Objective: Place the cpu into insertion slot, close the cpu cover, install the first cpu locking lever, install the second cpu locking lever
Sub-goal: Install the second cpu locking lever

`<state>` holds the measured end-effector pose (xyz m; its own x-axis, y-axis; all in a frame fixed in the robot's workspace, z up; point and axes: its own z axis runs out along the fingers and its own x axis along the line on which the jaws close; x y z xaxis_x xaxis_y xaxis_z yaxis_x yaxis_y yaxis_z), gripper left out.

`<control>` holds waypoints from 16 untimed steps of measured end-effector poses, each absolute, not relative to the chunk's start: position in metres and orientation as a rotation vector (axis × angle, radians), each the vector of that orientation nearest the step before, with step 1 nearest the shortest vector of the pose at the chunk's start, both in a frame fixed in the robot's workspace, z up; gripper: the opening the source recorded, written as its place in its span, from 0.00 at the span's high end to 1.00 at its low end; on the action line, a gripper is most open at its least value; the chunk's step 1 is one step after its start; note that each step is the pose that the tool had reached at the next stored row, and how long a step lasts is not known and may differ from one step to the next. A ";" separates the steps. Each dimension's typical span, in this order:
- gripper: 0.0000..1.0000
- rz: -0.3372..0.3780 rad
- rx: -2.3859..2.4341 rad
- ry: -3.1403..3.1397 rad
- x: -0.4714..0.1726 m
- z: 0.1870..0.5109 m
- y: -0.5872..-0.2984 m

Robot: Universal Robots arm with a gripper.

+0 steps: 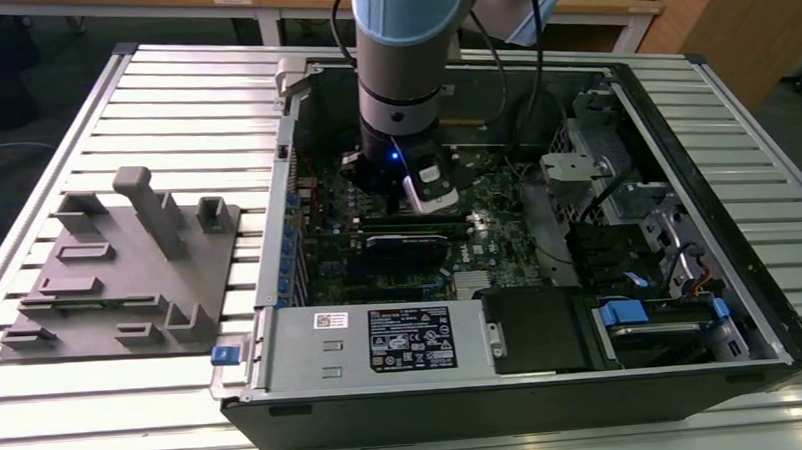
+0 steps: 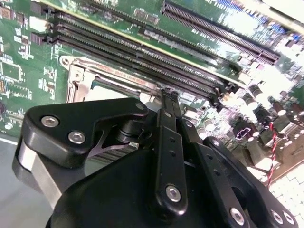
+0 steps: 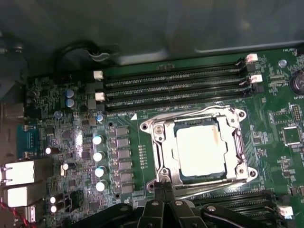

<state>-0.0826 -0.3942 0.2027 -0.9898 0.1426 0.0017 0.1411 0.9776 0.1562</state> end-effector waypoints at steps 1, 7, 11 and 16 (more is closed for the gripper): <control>0.90 0.249 0.223 3.114 -0.083 0.203 -0.395; 0.90 0.256 0.224 3.114 -0.083 0.203 -0.401; 0.90 0.285 0.224 3.113 -0.083 0.202 -0.404; 0.90 0.296 0.224 3.112 -0.083 0.199 -0.405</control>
